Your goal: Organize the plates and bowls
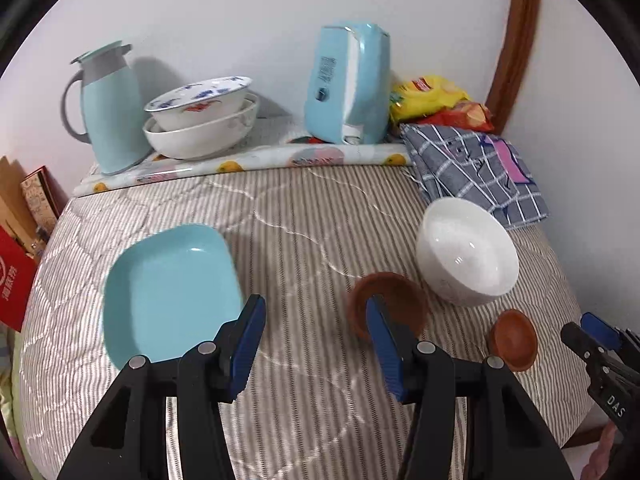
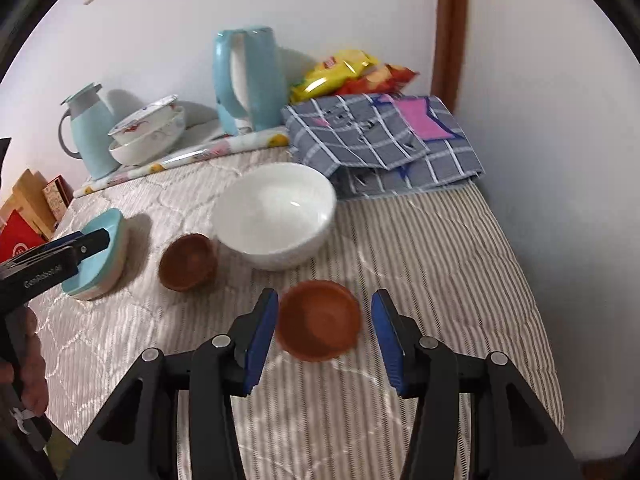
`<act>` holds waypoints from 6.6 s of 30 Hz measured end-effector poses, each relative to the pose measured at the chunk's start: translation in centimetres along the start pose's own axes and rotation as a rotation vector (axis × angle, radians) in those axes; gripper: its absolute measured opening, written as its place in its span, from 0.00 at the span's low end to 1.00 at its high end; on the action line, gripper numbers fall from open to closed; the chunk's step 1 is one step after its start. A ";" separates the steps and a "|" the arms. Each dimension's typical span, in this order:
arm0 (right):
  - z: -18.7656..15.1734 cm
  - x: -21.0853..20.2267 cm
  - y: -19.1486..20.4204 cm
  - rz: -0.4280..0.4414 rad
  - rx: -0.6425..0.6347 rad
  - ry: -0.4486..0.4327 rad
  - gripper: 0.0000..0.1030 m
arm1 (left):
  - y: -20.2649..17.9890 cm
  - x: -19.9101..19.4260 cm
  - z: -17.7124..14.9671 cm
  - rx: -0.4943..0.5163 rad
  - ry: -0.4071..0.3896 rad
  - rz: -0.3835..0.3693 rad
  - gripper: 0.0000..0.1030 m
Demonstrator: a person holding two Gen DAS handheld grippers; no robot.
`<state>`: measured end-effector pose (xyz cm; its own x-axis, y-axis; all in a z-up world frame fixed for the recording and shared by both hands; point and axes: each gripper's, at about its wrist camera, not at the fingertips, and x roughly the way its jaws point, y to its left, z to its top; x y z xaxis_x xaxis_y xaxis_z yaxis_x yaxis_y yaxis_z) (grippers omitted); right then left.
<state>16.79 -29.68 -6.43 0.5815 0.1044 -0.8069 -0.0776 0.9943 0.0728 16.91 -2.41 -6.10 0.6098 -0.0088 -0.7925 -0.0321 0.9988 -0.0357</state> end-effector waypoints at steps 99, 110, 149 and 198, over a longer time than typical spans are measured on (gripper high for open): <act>4.0 1.4 0.5 0.085 0.086 -0.039 0.09 | -1.1 1.2 3.8 -0.018 0.008 -0.144 0.09; 7.0 3.3 2.6 0.089 0.063 -0.033 0.09 | 0.3 1.7 5.2 -0.033 -0.004 -0.144 0.09; 8.9 13.1 4.1 0.080 -0.017 0.135 0.09 | 0.5 8.3 7.4 -0.043 0.056 -0.124 0.09; 9.3 7.5 2.6 0.045 -0.024 0.032 0.39 | -1.8 4.4 7.5 -0.018 -0.002 -0.166 0.09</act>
<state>28.53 -26.16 -6.87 0.5510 0.1481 -0.8213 -0.1228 0.9878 0.0957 25.63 -3.89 -4.95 0.6094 -0.1731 -0.7738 0.0549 0.9827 -0.1766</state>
